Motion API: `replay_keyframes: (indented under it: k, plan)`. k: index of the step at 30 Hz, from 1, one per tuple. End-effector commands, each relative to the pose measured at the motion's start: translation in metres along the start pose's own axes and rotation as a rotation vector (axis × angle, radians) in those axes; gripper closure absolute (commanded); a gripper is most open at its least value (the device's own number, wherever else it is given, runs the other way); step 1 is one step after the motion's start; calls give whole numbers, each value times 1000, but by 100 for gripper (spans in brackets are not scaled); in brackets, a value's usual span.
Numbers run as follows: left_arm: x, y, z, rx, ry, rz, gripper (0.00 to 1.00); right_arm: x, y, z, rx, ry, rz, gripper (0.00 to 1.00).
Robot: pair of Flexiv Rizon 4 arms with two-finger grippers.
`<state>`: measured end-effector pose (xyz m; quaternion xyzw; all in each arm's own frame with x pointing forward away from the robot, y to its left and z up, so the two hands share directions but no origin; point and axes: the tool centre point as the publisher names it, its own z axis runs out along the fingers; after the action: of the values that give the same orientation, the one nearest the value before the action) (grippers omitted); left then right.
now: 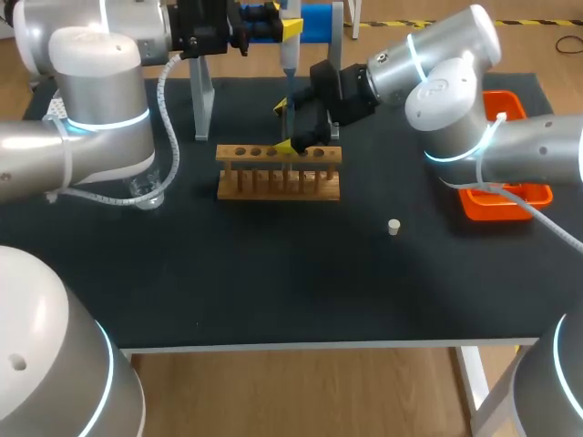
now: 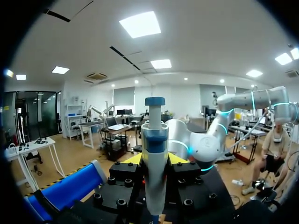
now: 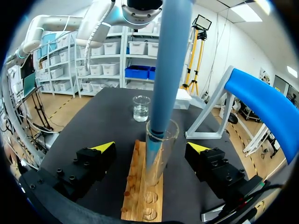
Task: Invert the test tube, pick up the pipette, mount the tip to pipette, aspirate from beaker and dispense into the tube, eject the tip, return the pipette, and cap with the stopper.
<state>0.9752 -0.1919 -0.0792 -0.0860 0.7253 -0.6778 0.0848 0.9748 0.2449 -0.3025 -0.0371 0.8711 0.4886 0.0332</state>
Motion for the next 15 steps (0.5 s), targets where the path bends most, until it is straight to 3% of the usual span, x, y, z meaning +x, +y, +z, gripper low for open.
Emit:
replay_keyframes:
  k: [1,8,15]
  plan:
    - [0,0,1,2,-2,1,100,0,1,-1,4,3,1,0]
    - [0,0,1,2,-2,1,100,0,1,-1,4,3,1,0]
    - [0,0,1,2,-2,1,100,3,-10,-23,-54,-9,11,0]
